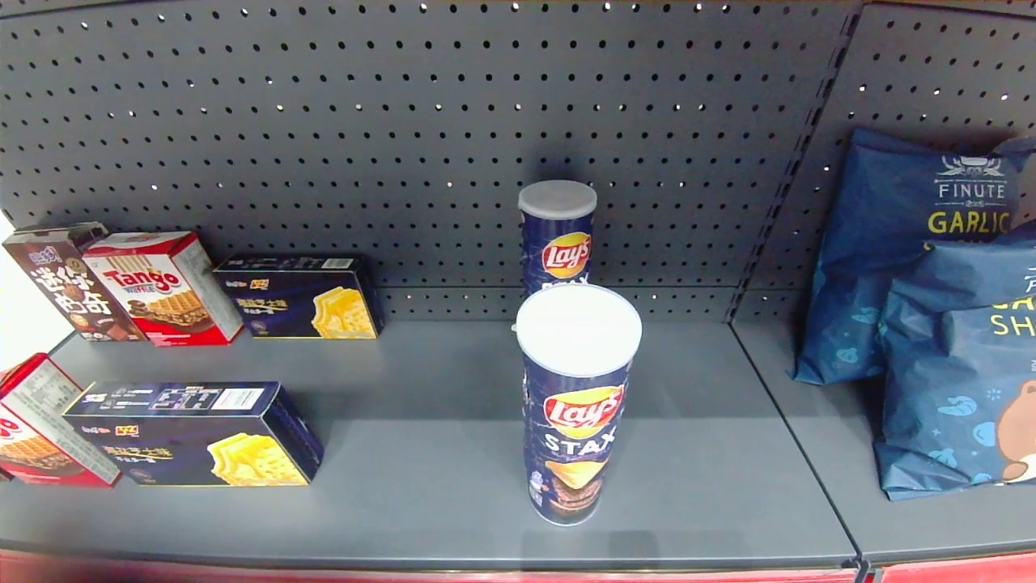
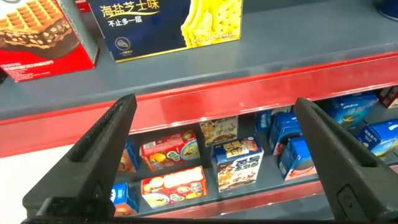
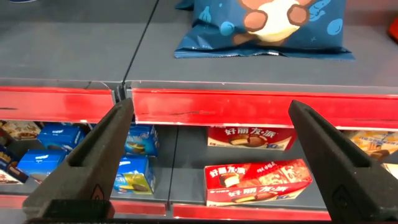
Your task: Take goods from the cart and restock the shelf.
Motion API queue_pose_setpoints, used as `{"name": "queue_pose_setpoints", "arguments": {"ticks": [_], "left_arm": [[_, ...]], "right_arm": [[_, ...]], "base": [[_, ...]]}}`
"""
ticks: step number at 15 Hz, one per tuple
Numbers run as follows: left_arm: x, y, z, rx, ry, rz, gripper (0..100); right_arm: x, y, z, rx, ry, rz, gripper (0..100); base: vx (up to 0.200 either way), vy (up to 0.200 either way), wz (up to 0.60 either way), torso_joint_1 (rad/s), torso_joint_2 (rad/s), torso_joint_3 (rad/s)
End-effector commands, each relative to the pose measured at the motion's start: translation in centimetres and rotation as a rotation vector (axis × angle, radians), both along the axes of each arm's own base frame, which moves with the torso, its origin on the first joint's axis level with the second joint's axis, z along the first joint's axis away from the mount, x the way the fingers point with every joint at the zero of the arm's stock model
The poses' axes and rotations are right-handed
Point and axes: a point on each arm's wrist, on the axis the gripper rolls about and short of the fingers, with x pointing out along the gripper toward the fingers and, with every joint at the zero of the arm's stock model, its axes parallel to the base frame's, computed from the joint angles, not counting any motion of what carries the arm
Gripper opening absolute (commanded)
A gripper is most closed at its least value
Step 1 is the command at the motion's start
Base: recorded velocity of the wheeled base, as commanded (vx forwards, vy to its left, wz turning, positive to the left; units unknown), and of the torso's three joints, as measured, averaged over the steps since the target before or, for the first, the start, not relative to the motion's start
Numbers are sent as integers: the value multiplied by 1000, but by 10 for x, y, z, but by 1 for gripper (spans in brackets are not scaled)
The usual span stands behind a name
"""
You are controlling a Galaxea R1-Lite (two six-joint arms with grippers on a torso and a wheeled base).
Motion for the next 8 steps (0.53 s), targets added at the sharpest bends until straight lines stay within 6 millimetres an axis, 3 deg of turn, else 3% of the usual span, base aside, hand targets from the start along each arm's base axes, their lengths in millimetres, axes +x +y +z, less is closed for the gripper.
{"name": "queue_pose_setpoints", "arguments": {"ticks": [1, 8], "left_arm": [[0, 0, 0, -1, 1, 0, 100], [0, 0, 0, 1, 1, 0, 100]], "right_arm": [[0, 0, 0, 0, 1, 1, 100], [0, 0, 0, -1, 1, 3, 100]], "base": [[0, 0, 0, 0, 0, 0], [0, 0, 0, 0, 0, 0]]}}
